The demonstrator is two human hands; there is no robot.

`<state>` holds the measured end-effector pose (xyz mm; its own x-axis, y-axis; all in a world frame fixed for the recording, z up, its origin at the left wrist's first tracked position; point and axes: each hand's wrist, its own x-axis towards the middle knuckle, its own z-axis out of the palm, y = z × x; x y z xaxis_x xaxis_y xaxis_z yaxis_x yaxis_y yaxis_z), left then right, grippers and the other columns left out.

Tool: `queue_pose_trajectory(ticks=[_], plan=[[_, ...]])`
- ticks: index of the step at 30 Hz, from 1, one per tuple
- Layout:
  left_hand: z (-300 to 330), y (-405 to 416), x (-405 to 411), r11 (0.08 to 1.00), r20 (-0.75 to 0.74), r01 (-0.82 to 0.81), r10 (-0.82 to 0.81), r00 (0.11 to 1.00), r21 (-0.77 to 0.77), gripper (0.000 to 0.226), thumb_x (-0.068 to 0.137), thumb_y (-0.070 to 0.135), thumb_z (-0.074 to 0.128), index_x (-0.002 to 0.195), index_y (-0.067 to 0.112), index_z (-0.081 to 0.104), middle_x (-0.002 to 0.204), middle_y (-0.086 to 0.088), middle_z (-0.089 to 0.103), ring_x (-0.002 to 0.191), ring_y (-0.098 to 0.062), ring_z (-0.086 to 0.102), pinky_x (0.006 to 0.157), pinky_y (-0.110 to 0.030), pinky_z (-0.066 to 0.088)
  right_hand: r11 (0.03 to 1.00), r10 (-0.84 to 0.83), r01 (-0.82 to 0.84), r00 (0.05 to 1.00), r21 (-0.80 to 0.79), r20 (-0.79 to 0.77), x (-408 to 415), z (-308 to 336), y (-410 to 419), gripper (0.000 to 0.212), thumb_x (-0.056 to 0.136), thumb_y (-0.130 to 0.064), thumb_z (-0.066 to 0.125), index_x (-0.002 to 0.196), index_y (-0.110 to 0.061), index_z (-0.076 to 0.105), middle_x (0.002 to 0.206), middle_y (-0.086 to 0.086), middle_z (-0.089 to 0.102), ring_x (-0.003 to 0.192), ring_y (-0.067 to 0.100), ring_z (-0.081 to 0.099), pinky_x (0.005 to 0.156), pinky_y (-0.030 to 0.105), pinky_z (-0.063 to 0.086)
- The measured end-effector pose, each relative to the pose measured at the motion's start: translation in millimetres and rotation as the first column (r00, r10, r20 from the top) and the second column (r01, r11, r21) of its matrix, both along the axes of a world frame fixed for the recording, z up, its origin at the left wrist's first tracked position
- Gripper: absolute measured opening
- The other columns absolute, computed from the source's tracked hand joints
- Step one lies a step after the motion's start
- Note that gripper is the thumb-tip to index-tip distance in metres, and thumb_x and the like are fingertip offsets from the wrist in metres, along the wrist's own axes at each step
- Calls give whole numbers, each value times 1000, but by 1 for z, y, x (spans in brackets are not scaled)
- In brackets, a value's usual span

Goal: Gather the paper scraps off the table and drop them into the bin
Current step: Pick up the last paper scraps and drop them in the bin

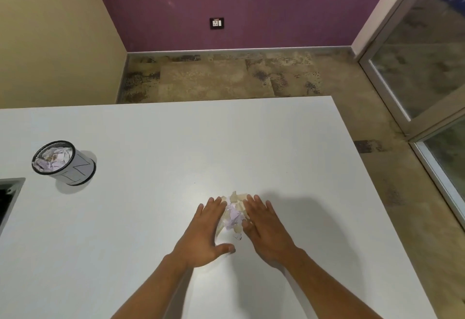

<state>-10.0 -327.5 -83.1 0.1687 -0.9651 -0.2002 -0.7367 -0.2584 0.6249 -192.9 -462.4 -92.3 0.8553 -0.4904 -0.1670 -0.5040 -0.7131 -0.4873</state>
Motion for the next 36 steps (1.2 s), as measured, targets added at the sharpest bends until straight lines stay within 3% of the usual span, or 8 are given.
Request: queue_pose_trajectory(ticks=[3,6,9,13,18,27,33,36], plan=[[4,1,-4,1000,-65,-9,8,998,-15,97,84,62,61,156,29,5,159,20,-6,149,-5,-10,121,-27,-7,993,-40,31,996,111,82,0,1,16,58,102,-51,12,155,-28,16,159,-22,5,147,-2,2,121,25,-1],[9,6,2,989,-121,-122,112,986,-81,92,83,70,56,155,32,14,160,23,3,148,3,-6,121,-24,1,936,-314,269,929,225,197,-6,11,8,52,100,-58,23,148,-41,29,154,-33,17,143,-9,14,117,15,11],[3,13,9,972,16,-208,211,977,-105,91,85,75,45,155,23,19,160,14,5,149,-1,-8,119,-23,-6,865,-497,500,840,45,219,-10,13,-25,61,98,-58,26,146,-24,40,156,-10,31,146,6,20,119,28,19],[-11,16,5,989,227,-141,148,963,-48,94,88,76,38,155,13,18,162,3,2,150,-11,-11,121,-31,-9,791,-602,604,797,-99,53,-7,6,-76,82,93,-65,16,152,-8,24,161,9,19,150,21,10,122,42,13],[-20,16,4,995,334,-101,101,937,-17,96,88,77,37,154,10,17,164,-4,6,152,-19,-3,121,-40,0,871,-471,439,875,-222,-117,12,-4,-101,86,92,-68,3,155,-11,8,164,8,5,151,20,-1,121,45,-4],[-22,16,4,996,370,-90,74,926,26,100,87,80,34,155,10,13,164,-6,3,152,-21,-3,120,-42,0,977,81,-91,995,-191,-60,17,-11,-39,71,101,-60,15,156,-17,3,164,-1,1,149,9,-11,121,38,-5],[-18,19,6,997,316,-43,20,948,66,106,83,83,37,156,12,7,164,-3,2,152,-18,-6,121,-44,-2,978,202,-204,978,-51,-43,1,-8,0,67,102,-57,18,156,-19,5,163,-10,-2,148,5,-10,120,37,-1],[-10,15,10,998,244,-17,1,970,62,111,80,86,38,155,16,-7,163,0,-10,151,-17,-13,121,-41,-9,996,90,-90,996,16,-16,-7,-1,8,72,97,-65,28,155,-29,6,160,-21,-7,147,-1,-7,122,32,6]])
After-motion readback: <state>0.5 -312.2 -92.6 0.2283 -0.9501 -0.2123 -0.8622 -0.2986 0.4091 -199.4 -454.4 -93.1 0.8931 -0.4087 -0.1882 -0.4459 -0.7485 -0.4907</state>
